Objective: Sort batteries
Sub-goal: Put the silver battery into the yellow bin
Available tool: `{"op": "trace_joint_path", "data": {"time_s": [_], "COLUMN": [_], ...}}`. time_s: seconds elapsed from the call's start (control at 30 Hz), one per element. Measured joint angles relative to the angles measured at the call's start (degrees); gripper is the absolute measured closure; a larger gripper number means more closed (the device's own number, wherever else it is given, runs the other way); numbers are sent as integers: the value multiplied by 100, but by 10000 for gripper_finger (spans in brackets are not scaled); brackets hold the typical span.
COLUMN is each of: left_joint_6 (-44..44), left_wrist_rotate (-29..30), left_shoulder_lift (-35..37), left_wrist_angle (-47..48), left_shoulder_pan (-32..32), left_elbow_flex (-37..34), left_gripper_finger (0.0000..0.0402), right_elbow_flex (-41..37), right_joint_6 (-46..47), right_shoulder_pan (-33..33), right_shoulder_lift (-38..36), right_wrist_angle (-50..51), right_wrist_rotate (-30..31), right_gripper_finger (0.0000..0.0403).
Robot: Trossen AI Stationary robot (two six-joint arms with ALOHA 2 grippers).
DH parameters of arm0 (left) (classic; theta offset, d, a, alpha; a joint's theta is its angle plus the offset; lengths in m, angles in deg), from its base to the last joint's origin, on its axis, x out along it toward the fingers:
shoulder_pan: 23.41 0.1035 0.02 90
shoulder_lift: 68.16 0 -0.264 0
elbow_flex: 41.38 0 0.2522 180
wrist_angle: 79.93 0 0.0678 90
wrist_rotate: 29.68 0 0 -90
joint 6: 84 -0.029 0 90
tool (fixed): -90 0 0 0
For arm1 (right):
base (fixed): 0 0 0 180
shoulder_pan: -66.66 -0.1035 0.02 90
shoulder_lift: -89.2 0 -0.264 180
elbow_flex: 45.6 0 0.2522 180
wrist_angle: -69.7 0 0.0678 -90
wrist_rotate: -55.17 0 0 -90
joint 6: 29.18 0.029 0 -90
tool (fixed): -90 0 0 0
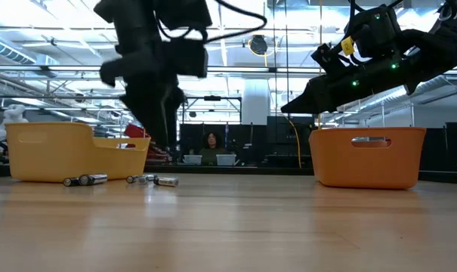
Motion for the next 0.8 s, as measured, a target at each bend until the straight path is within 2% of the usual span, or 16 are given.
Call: {"op": "trace_joint_path", "data": {"time_s": [0.17,0.53,0.63,0.8], "left_joint_6": [-441,-960,-1172,-1181], "left_wrist_rotate": [14,115,125,223], "left_shoulder_lift": [-389,-1004,-1064,-1070], "left_wrist_angle": [-9,-141,-153,-228], "left_shoulder_pan": [9,-3,-49,-145], "left_elbow_flex": [0,20,19,9], "left_gripper_finger": [189,232,268,376], "right_elbow_flex": [0,0,0,0], "right_joint_6": [8,17,20,20], "right_shoulder_pan": [1,1,2,1], "right_shoulder_lift": [0,0,0,0], "right_wrist_angle": [2,5,11,10], "right_wrist_rotate": [-18,-17,-17,-17], "right_gripper_finger": [271,271,271,271]}}
